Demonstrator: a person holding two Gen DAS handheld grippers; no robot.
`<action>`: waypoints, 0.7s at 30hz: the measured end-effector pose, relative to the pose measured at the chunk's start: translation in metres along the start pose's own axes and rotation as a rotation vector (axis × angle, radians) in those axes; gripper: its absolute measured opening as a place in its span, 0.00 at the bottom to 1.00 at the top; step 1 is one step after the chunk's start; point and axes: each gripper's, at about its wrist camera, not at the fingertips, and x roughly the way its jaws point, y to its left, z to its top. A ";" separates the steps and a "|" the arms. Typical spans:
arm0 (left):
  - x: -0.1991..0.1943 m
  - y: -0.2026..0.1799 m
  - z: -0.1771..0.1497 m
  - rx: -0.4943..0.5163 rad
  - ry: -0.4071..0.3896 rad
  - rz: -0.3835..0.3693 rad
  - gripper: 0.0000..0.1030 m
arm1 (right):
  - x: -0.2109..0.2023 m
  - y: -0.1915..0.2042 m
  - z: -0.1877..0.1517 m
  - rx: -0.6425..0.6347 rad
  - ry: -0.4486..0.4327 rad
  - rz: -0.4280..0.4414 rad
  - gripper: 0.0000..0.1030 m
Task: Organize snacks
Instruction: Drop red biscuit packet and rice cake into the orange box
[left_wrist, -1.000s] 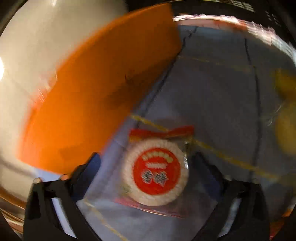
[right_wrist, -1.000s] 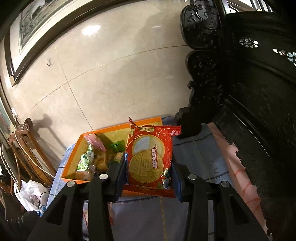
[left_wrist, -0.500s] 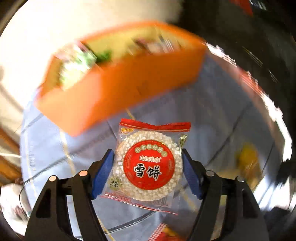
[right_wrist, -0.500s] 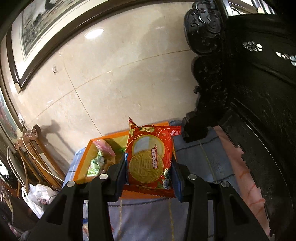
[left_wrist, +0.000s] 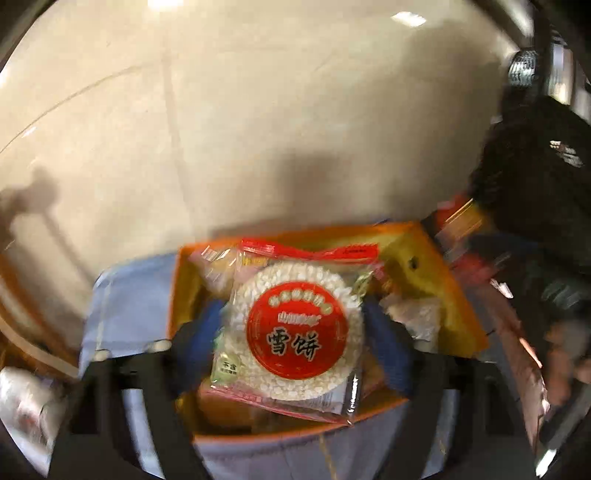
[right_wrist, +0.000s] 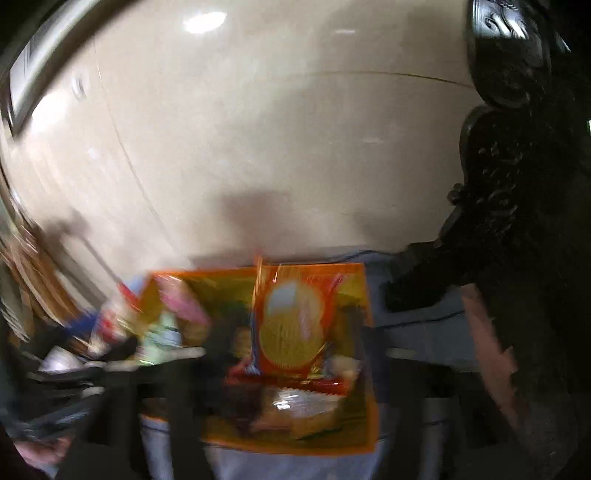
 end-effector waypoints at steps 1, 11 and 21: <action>-0.002 0.000 -0.007 0.008 -0.004 0.009 0.96 | 0.004 0.001 -0.004 -0.030 0.005 -0.003 0.96; -0.065 -0.016 -0.186 0.143 0.256 0.066 0.96 | -0.063 -0.040 -0.164 0.138 0.261 -0.034 0.96; -0.086 -0.020 -0.318 0.098 0.417 -0.030 0.96 | -0.073 -0.019 -0.298 0.053 0.449 -0.076 0.96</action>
